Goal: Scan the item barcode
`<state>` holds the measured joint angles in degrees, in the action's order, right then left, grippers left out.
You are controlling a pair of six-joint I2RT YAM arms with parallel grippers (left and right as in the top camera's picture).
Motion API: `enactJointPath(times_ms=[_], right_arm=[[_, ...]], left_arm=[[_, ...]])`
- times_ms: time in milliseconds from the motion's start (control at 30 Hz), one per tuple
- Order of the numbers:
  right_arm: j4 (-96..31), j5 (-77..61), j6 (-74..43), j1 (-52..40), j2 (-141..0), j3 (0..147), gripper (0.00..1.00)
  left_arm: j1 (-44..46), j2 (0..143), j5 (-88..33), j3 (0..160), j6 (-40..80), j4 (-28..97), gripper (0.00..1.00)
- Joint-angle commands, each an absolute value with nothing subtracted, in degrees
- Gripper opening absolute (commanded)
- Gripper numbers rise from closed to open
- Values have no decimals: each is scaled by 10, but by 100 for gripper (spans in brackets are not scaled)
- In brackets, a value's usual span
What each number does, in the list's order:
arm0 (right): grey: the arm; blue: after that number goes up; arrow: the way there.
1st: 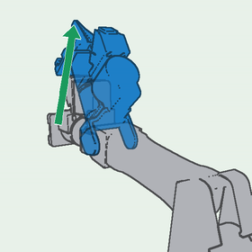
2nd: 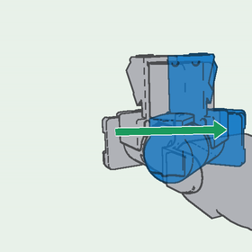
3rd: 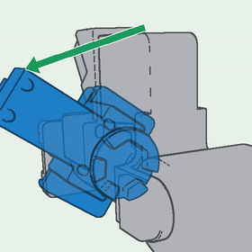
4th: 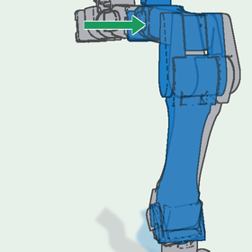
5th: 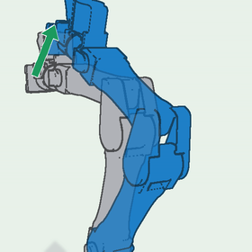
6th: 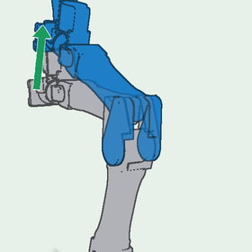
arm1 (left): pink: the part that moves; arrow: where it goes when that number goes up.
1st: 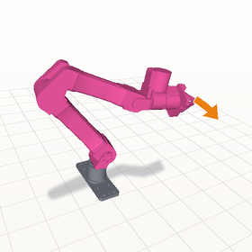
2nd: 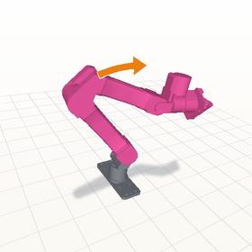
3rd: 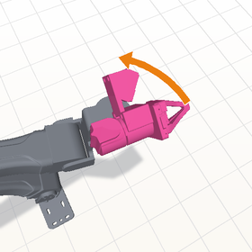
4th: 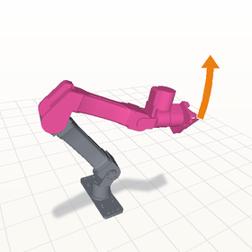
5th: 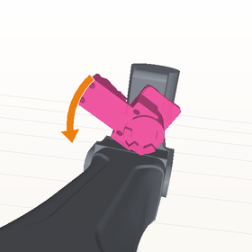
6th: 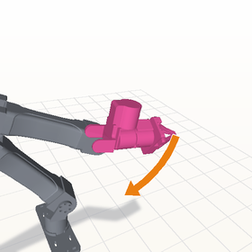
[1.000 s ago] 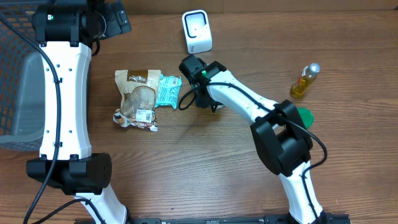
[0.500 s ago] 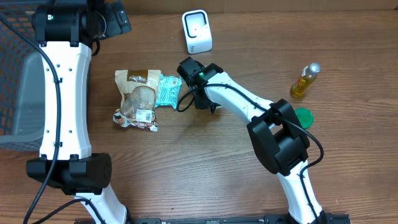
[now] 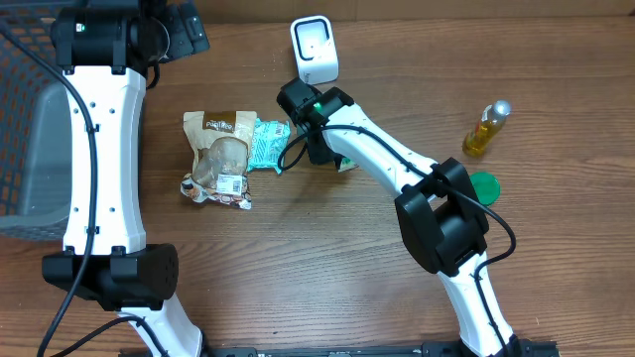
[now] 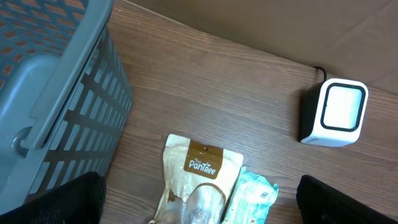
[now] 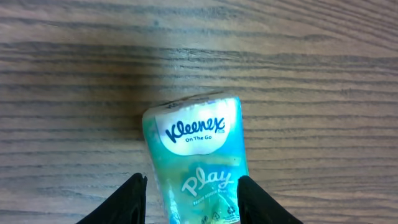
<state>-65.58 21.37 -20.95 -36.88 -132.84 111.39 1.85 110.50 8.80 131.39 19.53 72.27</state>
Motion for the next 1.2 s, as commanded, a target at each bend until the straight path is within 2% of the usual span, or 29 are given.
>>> enactJointPath(times_ms=[0,167,400,633,800,833,900,967,1167], right_arm=[[-653,215,-207,-371,-1330,1125,43],[-633,207,-207,-372,-1330,1116,38],[-629,205,-207,-372,-1330,1096,38],[-582,196,-207,-372,-1330,1028,38],[-554,196,-208,-372,-1330,987,34],[-556,196,-210,-372,-1330,986,32],[-560,196,-210,-372,-1330,988,13],[-568,192,-210,-372,-1330,999,4],[-618,192,-209,-359,-1316,1090,4]], left_arm=[[19,1101,90,1325,197,722,100],[19,1101,90,1325,197,722,99],[19,1101,90,1325,197,722,100],[19,1101,90,1325,197,722,100],[19,1101,90,1325,197,722,100],[19,1101,90,1325,197,722,99],[19,1101,90,1325,197,722,99],[19,1101,90,1325,197,722,100],[19,1101,90,1325,197,722,100]])
